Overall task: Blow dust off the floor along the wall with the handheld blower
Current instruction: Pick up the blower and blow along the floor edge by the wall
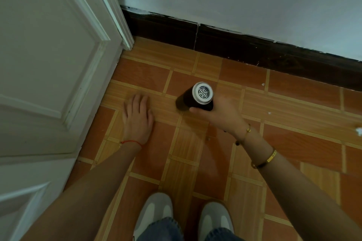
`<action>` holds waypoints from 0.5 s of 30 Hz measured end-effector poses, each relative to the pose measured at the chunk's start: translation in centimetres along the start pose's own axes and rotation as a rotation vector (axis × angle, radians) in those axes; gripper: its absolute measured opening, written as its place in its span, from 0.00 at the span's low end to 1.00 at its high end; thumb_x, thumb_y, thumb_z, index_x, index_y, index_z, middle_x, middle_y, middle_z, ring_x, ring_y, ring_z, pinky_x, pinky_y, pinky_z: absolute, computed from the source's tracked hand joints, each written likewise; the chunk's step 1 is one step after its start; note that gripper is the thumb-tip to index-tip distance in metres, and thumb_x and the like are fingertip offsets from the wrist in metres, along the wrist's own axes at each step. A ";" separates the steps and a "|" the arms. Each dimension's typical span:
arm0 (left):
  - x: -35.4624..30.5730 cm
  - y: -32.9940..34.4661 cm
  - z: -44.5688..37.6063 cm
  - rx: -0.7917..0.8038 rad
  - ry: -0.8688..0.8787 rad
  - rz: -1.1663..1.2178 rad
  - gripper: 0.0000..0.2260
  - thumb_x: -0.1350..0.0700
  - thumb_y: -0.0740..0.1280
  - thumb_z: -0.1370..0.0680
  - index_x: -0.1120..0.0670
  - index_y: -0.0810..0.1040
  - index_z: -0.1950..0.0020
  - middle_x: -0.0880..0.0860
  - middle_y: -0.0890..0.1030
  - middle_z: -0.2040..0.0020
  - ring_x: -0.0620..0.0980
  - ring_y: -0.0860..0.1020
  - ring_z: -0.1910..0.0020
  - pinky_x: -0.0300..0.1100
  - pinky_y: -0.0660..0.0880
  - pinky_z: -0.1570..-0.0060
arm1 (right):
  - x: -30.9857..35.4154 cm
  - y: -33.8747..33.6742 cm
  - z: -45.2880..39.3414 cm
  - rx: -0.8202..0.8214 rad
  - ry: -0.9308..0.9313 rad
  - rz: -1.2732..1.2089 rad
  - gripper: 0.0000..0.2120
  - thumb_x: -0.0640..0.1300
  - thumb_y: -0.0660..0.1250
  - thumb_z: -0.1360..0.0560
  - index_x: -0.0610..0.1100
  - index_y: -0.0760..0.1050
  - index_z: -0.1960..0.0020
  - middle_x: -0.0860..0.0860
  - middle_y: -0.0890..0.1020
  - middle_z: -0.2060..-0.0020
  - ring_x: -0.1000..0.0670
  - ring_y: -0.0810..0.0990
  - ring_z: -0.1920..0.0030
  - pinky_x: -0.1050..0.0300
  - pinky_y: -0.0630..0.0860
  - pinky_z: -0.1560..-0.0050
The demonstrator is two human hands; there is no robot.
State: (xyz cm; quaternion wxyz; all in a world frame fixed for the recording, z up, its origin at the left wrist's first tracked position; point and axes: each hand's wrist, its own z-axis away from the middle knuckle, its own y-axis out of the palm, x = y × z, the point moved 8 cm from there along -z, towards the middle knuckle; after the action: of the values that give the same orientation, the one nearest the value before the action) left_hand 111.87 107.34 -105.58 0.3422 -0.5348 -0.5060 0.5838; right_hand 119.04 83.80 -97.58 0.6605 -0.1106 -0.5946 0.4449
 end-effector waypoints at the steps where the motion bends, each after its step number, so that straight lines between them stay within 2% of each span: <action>1: 0.3 -0.1 0.2 -0.010 -0.012 -0.019 0.21 0.52 0.55 0.18 0.56 0.65 0.25 0.58 0.68 0.27 0.58 0.63 0.25 0.63 0.55 0.25 | 0.0 0.1 -0.2 -0.025 0.012 -0.009 0.25 0.58 0.71 0.28 0.48 0.74 0.36 0.56 0.81 0.50 0.57 0.77 0.51 0.67 0.72 0.55; 4: 1.3 -0.4 0.5 -0.037 -0.047 -0.057 0.21 0.52 0.56 0.18 0.56 0.66 0.26 0.58 0.69 0.27 0.59 0.64 0.27 0.65 0.56 0.26 | -1.0 -1.2 -0.9 -0.204 0.092 -0.069 0.26 0.58 0.72 0.28 0.47 0.74 0.35 0.54 0.82 0.48 0.55 0.79 0.49 0.73 0.67 0.60; 7: 2.2 -0.3 0.7 -0.024 -0.089 -0.053 0.22 0.51 0.54 0.19 0.56 0.66 0.26 0.58 0.68 0.27 0.59 0.64 0.27 0.65 0.56 0.26 | -1.8 -2.0 -1.8 -0.319 0.139 -0.083 0.28 0.59 0.72 0.29 0.46 0.74 0.35 0.51 0.83 0.46 0.52 0.81 0.46 0.70 0.70 0.60; 10: 2.3 -0.2 0.8 -0.018 -0.102 -0.038 0.22 0.50 0.53 0.19 0.56 0.66 0.26 0.58 0.68 0.26 0.59 0.64 0.26 0.64 0.55 0.26 | -0.8 -0.8 -3.0 -0.255 0.119 -0.056 0.29 0.60 0.71 0.29 0.46 0.72 0.34 0.52 0.83 0.46 0.52 0.81 0.47 0.66 0.72 0.57; 13: 2.4 -0.3 0.7 -0.018 -0.110 -0.031 0.22 0.50 0.53 0.19 0.55 0.66 0.26 0.57 0.67 0.26 0.58 0.63 0.26 0.63 0.54 0.25 | 1.7 1.7 -3.6 -0.082 0.026 -0.119 0.29 0.60 0.71 0.29 0.48 0.70 0.33 0.56 0.81 0.50 0.56 0.79 0.56 0.60 0.77 0.54; 15: 2.5 -0.4 0.7 -0.021 -0.109 -0.021 0.22 0.50 0.54 0.19 0.55 0.66 0.26 0.57 0.67 0.26 0.58 0.63 0.26 0.63 0.53 0.25 | 2.8 2.9 -4.0 -0.040 -0.043 -0.068 0.29 0.61 0.71 0.29 0.50 0.71 0.33 0.57 0.82 0.50 0.57 0.80 0.55 0.59 0.79 0.52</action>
State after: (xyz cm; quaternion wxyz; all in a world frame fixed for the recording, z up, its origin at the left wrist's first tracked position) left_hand 110.69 109.59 -105.95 0.3146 -0.5007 -0.5354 0.6031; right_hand 120.95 89.05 -98.64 0.6600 -0.0940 -0.6208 0.4124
